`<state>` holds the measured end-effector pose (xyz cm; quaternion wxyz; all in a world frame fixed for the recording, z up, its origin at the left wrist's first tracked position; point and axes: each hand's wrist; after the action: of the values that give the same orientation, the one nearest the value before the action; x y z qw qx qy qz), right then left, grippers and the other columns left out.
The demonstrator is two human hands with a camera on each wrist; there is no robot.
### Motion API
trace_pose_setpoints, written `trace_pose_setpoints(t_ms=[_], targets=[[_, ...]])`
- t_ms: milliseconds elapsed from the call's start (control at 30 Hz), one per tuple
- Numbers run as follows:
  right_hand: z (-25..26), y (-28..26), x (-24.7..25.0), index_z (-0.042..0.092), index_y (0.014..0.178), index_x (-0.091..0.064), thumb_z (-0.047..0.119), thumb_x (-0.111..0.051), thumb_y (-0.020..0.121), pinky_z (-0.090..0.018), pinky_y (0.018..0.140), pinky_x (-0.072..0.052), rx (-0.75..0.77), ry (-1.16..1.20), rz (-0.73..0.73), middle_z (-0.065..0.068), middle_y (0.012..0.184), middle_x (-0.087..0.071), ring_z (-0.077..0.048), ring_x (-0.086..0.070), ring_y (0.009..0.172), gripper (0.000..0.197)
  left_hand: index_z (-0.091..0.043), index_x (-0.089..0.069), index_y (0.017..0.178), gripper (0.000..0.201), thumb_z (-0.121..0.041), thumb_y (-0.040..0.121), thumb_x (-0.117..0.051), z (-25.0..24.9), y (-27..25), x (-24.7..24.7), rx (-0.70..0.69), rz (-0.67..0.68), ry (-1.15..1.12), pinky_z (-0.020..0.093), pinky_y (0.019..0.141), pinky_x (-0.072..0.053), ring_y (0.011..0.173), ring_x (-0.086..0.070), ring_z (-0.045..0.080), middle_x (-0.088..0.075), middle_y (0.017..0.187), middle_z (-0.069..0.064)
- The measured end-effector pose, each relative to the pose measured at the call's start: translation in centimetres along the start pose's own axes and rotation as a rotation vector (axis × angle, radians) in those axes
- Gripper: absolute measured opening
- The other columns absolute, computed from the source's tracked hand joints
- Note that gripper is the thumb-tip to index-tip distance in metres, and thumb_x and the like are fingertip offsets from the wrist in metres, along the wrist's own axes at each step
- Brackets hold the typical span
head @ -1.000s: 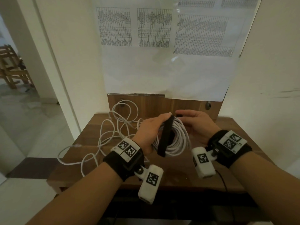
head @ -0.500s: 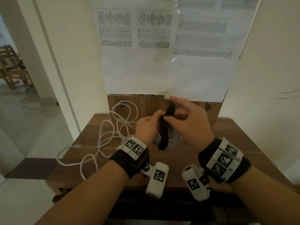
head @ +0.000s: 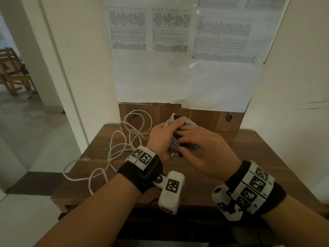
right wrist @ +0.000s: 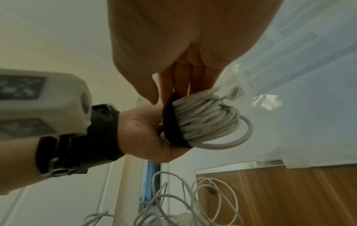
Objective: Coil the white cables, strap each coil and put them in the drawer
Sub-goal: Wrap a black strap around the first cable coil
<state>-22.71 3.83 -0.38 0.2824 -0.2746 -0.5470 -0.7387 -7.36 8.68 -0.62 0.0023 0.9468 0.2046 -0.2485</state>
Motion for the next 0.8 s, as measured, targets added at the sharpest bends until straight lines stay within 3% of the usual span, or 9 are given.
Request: trace_pose_setpoints(t_ms=[100, 167, 200, 267, 333, 467, 600, 700, 800], targets=[[0.3, -0.1, -0.5, 0.017, 0.098, -0.077, 0.033, -0.062, 0.089, -0.036, 0.102, -0.051, -0.08, 0.176, -0.171, 0.003, 0.12, -0.068, -0.008, -0.059, 0.118, 0.023, 0.001, -0.069, 0.116, 0.041, -0.021, 0.083, -0.077, -0.1, -0.3, -0.4, -0.013, 0.0, 0.005, 0.042, 0.076, -0.061, 0.091, -0.073, 0.032, -0.072, 0.103, 0.022], [0.3, 0.6, -0.4, 0.025, 0.107, -0.071, 0.039, -0.063, 0.089, -0.04, 0.105, -0.047, -0.207, 0.222, -0.317, 0.005, 0.129, -0.06, -0.014, -0.053, 0.125, 0.025, 0.0, -0.07, 0.115, 0.04, -0.022, 0.082, -0.075, -0.1, -0.3, -0.6, -0.017, 0.009, -0.02, 0.043, 0.077, -0.062, 0.092, -0.073, 0.033, -0.073, 0.106, 0.022], [0.1, 1.0, -0.4, 0.03, 0.12, -0.064, 0.044, -0.065, 0.089, -0.04, 0.109, -0.043, -0.315, 0.26, -0.307, 0.005, 0.138, -0.053, -0.014, -0.047, 0.132, 0.034, 0.0, -0.07, 0.114, 0.036, -0.021, 0.085, -0.072, -0.1, -0.3, -0.6, -0.019, 0.017, -0.047, 0.042, 0.075, -0.062, 0.092, -0.074, 0.033, -0.074, 0.106, 0.022], [-0.2, 1.5, -0.3, 0.036, 0.145, -0.04, 0.053, -0.07, 0.082, -0.04, 0.114, -0.038, -0.582, 0.464, -0.134, 0.006, 0.153, -0.039, -0.011, -0.038, 0.14, 0.072, 0.0, -0.069, 0.116, 0.03, -0.02, 0.093, -0.065, -0.2, -0.2, -0.5, -0.009, 0.032, -0.091, 0.039, 0.071, -0.062, 0.092, -0.075, 0.031, -0.074, 0.107, 0.021], [-1.1, 1.3, -0.7, 0.036, 0.151, -0.029, 0.056, -0.074, 0.071, -0.045, 0.111, -0.044, -0.725, 0.628, -0.035, 0.005, 0.151, -0.042, -0.015, -0.045, 0.136, 0.094, -0.002, -0.068, 0.119, 0.031, -0.022, 0.097, -0.061, -0.3, 0.1, -0.2, 0.022, 0.043, -0.105, 0.035, 0.066, -0.061, 0.09, -0.076, 0.028, -0.075, 0.107, 0.019], [-2.6, 0.6, -0.7, 0.033, 0.141, -0.044, 0.055, -0.084, 0.061, -0.047, 0.103, -0.052, -0.745, 0.609, -0.085, 0.008, 0.139, -0.055, -0.014, -0.056, 0.124, 0.092, -0.004, -0.07, 0.117, 0.032, -0.025, 0.093, -0.067, 0.2, 1.1, -0.6, 0.021, 0.009, -0.028, 0.033, 0.066, -0.061, 0.091, -0.076, 0.026, -0.076, 0.105, 0.017], [-4.5, 0.1, -0.2, 0.028, 0.142, -0.045, 0.031, -0.085, 0.075, -0.048, 0.102, -0.052, -0.811, 0.662, -0.133, 0.005, 0.135, -0.058, -0.017, -0.058, 0.123, 0.078, -0.008, -0.069, 0.117, 0.03, -0.022, 0.091, -0.069, 1.7, 2.7, -1.6, 0.01, -0.005, 0.084, 0.039, 0.085, -0.059, 0.102, -0.073, 0.027, -0.076, 0.109, 0.013], [-6.1, -0.9, 0.3, 0.027, 0.142, -0.047, 0.029, -0.087, 0.073, -0.05, 0.099, -0.054, -0.882, 0.719, -0.192, 0.001, 0.134, -0.06, -0.021, -0.061, 0.12, 0.08, -0.011, -0.057, 0.131, 0.05, -0.024, 0.086, -0.076, 3.5, 4.6, -2.6, 0.001, -0.015, 0.191, 0.046, 0.096, -0.056, 0.109, -0.068, 0.028, -0.069, 0.123, 0.013], [-7.7, -1.7, 1.1, 0.026, 0.143, -0.046, 0.028, -0.086, 0.071, -0.051, 0.098, -0.055, -0.965, 0.763, -0.233, -0.003, 0.136, -0.058, -0.025, -0.061, 0.119, 0.083, -0.013, -0.051, 0.136, 0.068, -0.033, 0.078, -0.081, 4.7, 6.7, -3.7, 0.042, 0.022, 0.253, 0.041, 0.09, -0.058, 0.109, -0.067, 0.026, -0.064, 0.128, 0.013]])
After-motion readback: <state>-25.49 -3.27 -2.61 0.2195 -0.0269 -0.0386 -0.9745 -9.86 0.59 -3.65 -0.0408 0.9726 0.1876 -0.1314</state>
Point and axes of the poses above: each hand's wrist, its own y-axis towards the middle knuckle, its own x-axis out of the back of the hand, z = x × y
